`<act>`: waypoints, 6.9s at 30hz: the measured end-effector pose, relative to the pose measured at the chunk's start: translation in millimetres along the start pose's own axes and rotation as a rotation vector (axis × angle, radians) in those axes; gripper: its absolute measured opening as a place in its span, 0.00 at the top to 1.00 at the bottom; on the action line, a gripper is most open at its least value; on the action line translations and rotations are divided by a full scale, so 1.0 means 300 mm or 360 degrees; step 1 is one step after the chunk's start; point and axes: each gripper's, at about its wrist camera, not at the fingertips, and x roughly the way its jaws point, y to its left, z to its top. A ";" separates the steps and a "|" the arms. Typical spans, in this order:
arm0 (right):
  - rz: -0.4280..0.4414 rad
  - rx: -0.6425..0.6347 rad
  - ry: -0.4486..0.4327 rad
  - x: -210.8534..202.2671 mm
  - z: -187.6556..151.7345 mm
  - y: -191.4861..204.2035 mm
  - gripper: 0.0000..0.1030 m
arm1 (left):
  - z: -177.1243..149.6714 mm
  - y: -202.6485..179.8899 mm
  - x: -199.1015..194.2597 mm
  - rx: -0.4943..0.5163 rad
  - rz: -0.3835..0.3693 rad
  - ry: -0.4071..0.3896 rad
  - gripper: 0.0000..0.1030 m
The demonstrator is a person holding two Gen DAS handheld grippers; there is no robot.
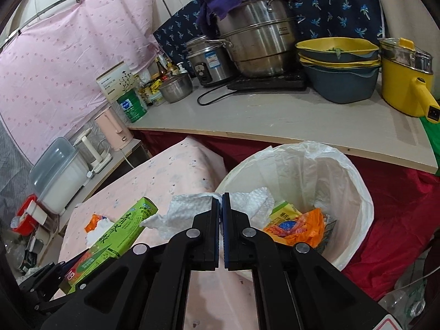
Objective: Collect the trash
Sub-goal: 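Carry the juice box and paper towel in both tools over the trash bin, then open the left tool to drop the juice box while the right tool releases the towel into the bin, then move both open tools back over the orange bag and towel on the table, then grasp the orange printed bag with the left tool while the right tool grasps the paper towel, then carry the orange bag and paper towel in both tools over the trash bin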
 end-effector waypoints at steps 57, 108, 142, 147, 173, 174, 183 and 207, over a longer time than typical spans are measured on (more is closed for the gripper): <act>-0.0039 0.0087 0.0051 0.103 0.021 -0.106 0.84 | 0.017 0.005 0.193 -0.0055 -0.0018 0.0117 0.33; 0.0349 -0.0556 0.0457 0.408 -0.311 0.792 0.59 | -0.187 0.896 0.029 -0.0678 0.0459 0.0094 0.33; 0.0331 -0.0577 0.0612 0.686 -0.400 0.856 0.95 | -0.073 1.073 0.401 -0.0685 0.0357 0.0300 0.73; 0.0320 -0.0549 0.0612 0.663 -0.396 0.826 0.95 | -0.078 1.032 0.371 -0.0643 0.0384 0.0280 0.80; 0.0156 -0.0245 0.0292 0.246 -0.215 0.363 0.96 | -0.138 0.572 0.110 -0.0425 0.0353 0.0217 0.81; 0.0151 -0.0235 0.0276 0.230 -0.206 0.347 0.96 | -0.134 0.555 0.105 -0.0412 0.0348 0.0213 0.81; 0.0097 -0.0148 0.0155 0.104 -0.144 0.204 0.96 | -0.092 0.382 0.067 -0.0281 0.0288 0.0168 0.80; -0.0037 0.0036 -0.0036 -0.030 -0.014 -0.075 0.96 | -0.010 0.079 0.090 -0.0028 0.0186 0.0134 0.80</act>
